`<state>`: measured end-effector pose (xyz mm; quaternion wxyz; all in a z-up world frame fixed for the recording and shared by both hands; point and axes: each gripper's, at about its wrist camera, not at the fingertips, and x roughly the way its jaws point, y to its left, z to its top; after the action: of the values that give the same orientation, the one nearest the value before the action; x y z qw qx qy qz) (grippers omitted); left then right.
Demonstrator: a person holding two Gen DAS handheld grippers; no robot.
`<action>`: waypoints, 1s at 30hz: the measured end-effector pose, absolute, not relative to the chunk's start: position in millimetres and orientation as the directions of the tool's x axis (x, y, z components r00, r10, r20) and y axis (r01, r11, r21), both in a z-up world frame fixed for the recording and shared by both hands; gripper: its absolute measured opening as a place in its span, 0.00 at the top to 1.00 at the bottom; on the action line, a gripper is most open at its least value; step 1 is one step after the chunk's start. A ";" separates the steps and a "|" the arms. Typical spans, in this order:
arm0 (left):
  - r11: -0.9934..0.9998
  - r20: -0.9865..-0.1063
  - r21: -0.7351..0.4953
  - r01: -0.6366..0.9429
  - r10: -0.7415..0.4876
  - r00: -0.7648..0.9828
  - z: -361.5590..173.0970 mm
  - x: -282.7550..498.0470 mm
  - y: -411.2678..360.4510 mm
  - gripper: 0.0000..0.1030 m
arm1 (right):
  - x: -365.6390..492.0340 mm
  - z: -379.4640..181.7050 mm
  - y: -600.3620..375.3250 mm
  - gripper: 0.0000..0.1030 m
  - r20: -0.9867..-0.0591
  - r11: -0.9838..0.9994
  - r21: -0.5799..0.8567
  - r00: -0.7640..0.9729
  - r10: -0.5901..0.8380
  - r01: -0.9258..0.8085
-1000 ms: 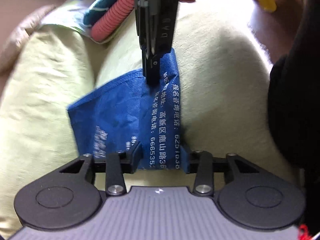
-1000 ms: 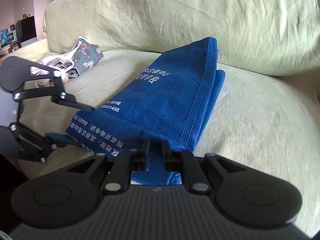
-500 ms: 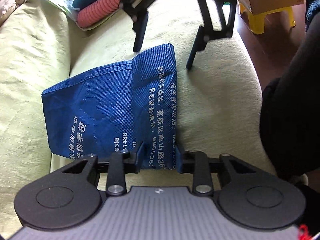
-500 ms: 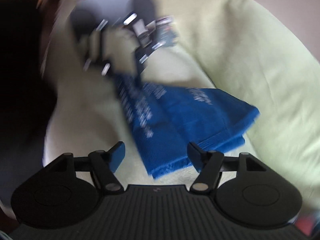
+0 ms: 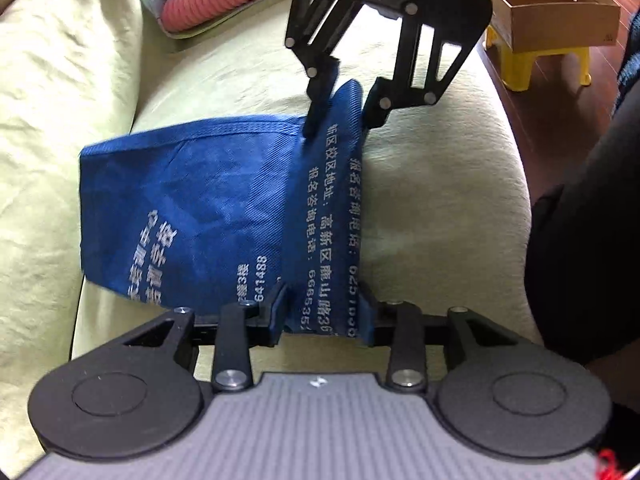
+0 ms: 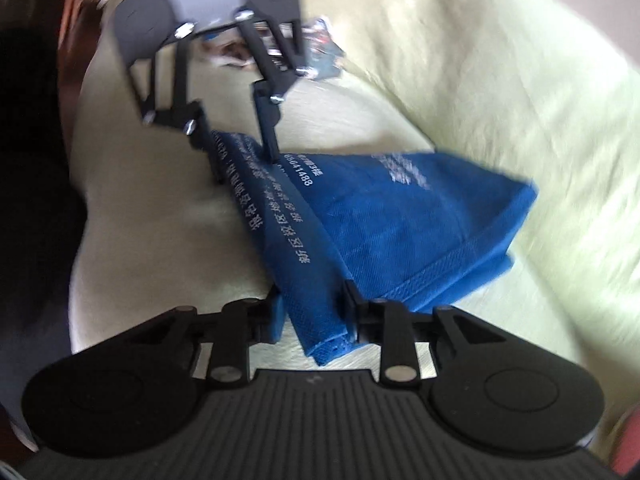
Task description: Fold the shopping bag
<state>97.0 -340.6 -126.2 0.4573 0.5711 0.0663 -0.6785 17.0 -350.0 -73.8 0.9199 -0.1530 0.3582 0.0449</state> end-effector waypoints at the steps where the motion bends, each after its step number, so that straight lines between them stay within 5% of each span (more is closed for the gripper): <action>1: -0.576 -0.843 0.420 0.701 -0.534 0.066 -123.7 97.0 -341.3 0.69 | 18.7 -70.3 -353.0 0.78 -0.685 0.959 -0.213 0.729 -0.012 -0.185; 7: -0.588 -0.879 0.325 0.740 -0.477 0.006 -104.9 111.8 -355.7 0.76 | 30.8 -48.6 -399.1 0.78 -0.758 0.967 0.221 0.603 0.250 -0.123; 16: -0.519 -0.898 0.201 0.831 -0.437 -0.055 -101.5 148.2 -385.7 0.74 | 58.5 -75.8 -484.7 0.81 -0.656 0.722 0.684 0.525 0.542 0.109; 21: -0.419 -0.857 0.271 0.867 -0.515 0.019 -99.9 152.1 -379.5 0.69 | 53.4 -92.3 -502.3 0.82 -0.649 0.654 0.720 0.557 0.518 0.232; 25: -0.327 -0.781 0.403 0.855 -0.610 0.135 -87.6 144.5 -359.7 0.74 | 55.3 -92.8 -496.9 0.83 -0.679 0.660 0.694 0.566 0.467 0.288; 30: -0.362 -0.759 0.381 0.851 -0.649 0.063 -79.2 128.9 -360.0 0.74 | 59.8 -93.8 -495.0 0.85 -0.694 0.664 0.679 0.570 0.440 0.313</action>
<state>128.9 -360.0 -79.2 0.5545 0.4735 0.1068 -0.6759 59.8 -495.0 -93.8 0.7865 0.4076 0.4621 0.0403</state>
